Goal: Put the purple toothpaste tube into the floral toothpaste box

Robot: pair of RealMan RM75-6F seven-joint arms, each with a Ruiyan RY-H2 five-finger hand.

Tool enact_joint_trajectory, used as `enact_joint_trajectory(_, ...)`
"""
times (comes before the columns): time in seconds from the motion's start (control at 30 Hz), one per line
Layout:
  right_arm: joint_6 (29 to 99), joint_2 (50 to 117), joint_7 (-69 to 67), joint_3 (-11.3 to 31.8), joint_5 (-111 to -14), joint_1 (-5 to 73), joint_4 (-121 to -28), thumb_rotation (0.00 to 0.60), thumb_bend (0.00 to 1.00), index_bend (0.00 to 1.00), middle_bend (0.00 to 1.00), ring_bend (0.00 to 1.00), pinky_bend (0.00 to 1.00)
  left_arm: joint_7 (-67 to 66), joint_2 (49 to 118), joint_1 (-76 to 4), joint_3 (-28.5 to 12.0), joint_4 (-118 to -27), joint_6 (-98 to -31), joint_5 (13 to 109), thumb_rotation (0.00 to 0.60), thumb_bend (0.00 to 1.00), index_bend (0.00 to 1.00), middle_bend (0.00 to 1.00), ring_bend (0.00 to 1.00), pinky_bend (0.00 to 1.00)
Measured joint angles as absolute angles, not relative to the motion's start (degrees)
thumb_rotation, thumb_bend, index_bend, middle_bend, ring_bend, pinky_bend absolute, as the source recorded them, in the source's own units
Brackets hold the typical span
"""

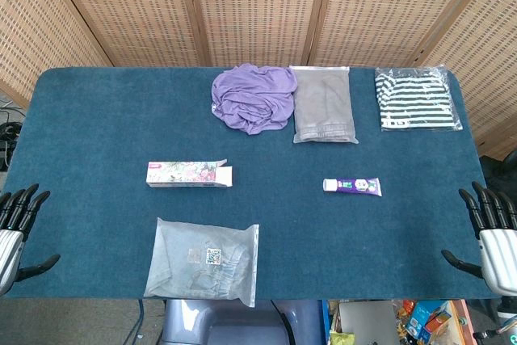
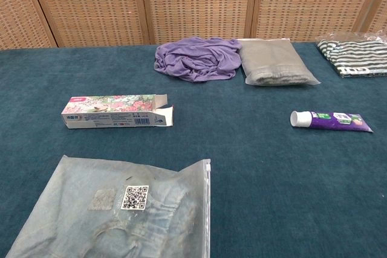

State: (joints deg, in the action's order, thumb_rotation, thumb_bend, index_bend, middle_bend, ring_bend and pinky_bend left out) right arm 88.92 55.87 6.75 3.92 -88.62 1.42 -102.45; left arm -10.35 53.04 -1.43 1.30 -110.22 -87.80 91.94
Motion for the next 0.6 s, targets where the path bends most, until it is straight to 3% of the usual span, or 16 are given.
enact_joint_trajectory(0.4,87.2,56.5,7.1,4.9,-86.6,2.7,-102.3,0.600,0.00,0.00,0.00,0.00,0.00,-8.8,52.5,-2.0,0.4,-110.0,-87.1,89.9,0.600,0.04,0.00,0.00,0.00,0.00)
enact_joint_trajectory(0.6,79.2,56.7,4.3,6.9,-84.9,8.1,-100.9,0.600,0.00,0.00,0.00,0.00,0.00,-9.0,52.9,-3.2,-0.7,-109.6,-85.0,87.1,0.600,0.04,0.00,0.00,0.00,0.00)
